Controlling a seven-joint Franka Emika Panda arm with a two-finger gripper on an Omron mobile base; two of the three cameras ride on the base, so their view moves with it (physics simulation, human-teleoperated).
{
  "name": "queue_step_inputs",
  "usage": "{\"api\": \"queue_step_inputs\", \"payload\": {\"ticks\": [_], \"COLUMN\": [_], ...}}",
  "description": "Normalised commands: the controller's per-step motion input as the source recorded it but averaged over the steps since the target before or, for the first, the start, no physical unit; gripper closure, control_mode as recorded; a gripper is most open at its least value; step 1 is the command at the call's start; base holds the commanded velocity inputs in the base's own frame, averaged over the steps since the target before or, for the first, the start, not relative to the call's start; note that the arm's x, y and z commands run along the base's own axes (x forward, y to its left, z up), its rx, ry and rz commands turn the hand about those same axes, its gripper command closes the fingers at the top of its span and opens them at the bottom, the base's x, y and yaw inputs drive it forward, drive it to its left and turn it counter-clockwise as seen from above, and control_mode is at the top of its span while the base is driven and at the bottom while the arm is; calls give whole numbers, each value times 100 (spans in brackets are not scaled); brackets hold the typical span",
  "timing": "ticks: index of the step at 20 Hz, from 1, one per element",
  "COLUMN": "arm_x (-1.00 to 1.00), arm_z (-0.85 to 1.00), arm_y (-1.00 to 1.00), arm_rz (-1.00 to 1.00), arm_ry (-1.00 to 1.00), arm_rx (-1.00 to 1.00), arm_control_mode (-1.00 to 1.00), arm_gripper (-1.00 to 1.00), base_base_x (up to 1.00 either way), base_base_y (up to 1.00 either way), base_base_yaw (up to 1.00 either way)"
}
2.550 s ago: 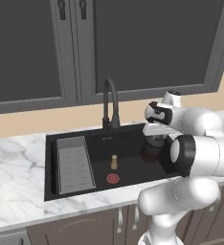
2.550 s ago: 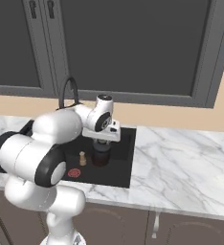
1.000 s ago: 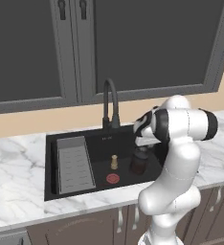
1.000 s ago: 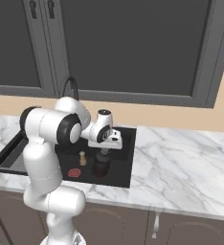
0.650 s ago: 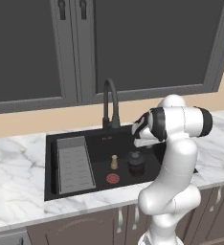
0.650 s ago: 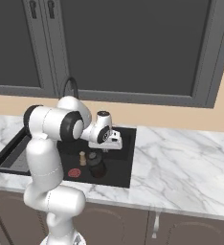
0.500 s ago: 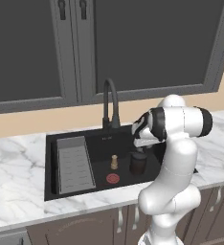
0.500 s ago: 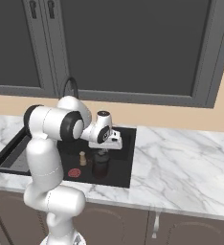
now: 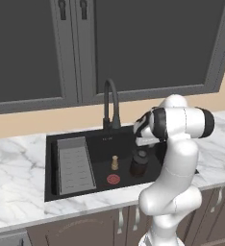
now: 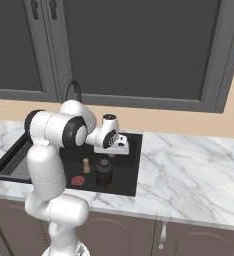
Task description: Pick the jug and tupperware and place them in the sink. Then turn on the water.
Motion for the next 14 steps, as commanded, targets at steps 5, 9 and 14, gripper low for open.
{"api": "queue_step_inputs", "payload": {"ticks": [5, 9, 14], "arm_x": [0, -6, -31], "arm_z": [65, 69, 62], "arm_y": [-1, -1, -1], "arm_rz": [-1, -2, -1], "arm_ry": [0, 0, 0], "arm_rx": [0, 0, 0], "arm_control_mode": [-100, -100, -100], "arm_gripper": [100, 100, 100], "base_base_x": [0, 0, 0], "base_base_y": [0, 0, 0], "base_base_yaw": [0, 0, 0]}}
